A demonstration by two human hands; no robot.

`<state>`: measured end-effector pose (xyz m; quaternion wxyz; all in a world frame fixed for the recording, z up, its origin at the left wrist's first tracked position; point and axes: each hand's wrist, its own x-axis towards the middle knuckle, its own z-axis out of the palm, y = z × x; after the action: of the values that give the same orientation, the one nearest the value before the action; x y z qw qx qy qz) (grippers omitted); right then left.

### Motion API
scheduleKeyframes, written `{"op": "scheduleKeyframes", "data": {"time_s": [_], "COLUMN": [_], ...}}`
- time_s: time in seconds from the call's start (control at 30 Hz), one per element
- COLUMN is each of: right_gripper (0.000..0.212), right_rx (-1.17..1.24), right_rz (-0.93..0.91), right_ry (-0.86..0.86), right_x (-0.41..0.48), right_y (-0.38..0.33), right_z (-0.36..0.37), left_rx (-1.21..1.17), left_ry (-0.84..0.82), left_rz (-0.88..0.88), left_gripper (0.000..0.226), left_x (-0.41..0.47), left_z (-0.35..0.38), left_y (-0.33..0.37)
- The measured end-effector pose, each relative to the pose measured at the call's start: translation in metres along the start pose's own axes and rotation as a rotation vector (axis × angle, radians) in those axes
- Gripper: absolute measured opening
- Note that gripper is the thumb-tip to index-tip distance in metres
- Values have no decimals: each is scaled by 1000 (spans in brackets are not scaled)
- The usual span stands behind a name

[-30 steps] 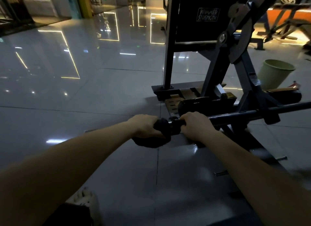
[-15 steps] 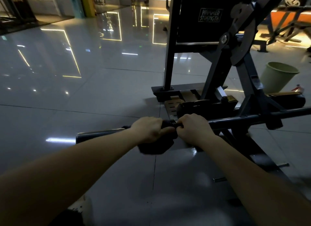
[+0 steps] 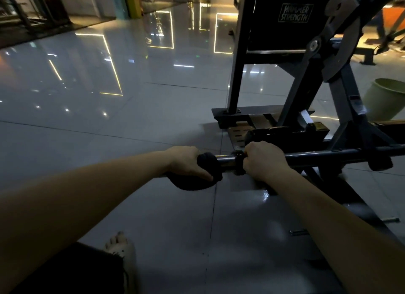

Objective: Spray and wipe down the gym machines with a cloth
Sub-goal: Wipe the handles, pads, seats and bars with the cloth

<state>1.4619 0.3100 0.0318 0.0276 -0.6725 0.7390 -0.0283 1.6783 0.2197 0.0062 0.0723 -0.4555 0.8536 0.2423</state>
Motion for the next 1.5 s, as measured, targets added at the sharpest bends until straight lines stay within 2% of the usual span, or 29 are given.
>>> {"op": "scheduleKeyframes", "data": {"time_s": [0.1, 0.17, 0.23, 0.4, 0.47, 0.53, 0.6, 0.67, 0.73, 0.9, 1.03, 1.13, 1.23, 1.33, 1.5], "right_gripper": [12, 20, 28, 21, 20, 18, 15, 14, 14, 14, 14, 15, 17, 18, 20], "right_rx": [32, 97, 132, 55, 73, 95, 128, 136, 125, 127, 177, 233, 316, 396, 344], "right_rz": [-20, -96, -169, -238, -243, -232, -210, -200, -193, -187, -195, -192, -183, -166, -150], "right_ry": [85, 155, 135, 48, 50, 47, 26, 12, 14, 14, 4, 2, -9, 6, 48], "right_x": [1, 2, 2, 2, 3, 4, 7, 9, 11, 13, 12, 14, 14, 11, 9], "right_y": [-3, -8, -15, -18, -19, -21, -21, -21, -22, -22, -18, -14, -11, -10, -12], "right_z": [-1, 0, -1, 2, 1, -2, -4, -5, -4, -2, 0, 2, 6, 11, 14], "left_rx": [-67, -72, -105, -297, -255, -125, 44, 139, 141, 74, 196, 253, 149, 145, 373], "left_ry": [24, 36, 31, -69, -73, -70, -1, 113, 187, 236, 382, 355, 217, 188, 510], "left_rz": [-76, -148, -218, -327, -283, -203, -141, -94, -54, 1, 50, -15, -97, -64, 175], "left_gripper": [49, 59, 71, 79, 84, 75, 60, 60, 60, 58, 59, 61, 61, 62, 54], "left_x": [-34, -49, -62, -81, -78, -71, -65, -58, -54, -55, -69, -73, -65, -57, -45], "left_z": [-6, -14, -22, -32, -32, -28, -19, -8, 0, 0, 4, 6, -2, -4, 33], "left_y": [-33, -52, -66, -99, -101, -94, -82, -72, -65, -64, -75, -75, -69, -61, -32]}}
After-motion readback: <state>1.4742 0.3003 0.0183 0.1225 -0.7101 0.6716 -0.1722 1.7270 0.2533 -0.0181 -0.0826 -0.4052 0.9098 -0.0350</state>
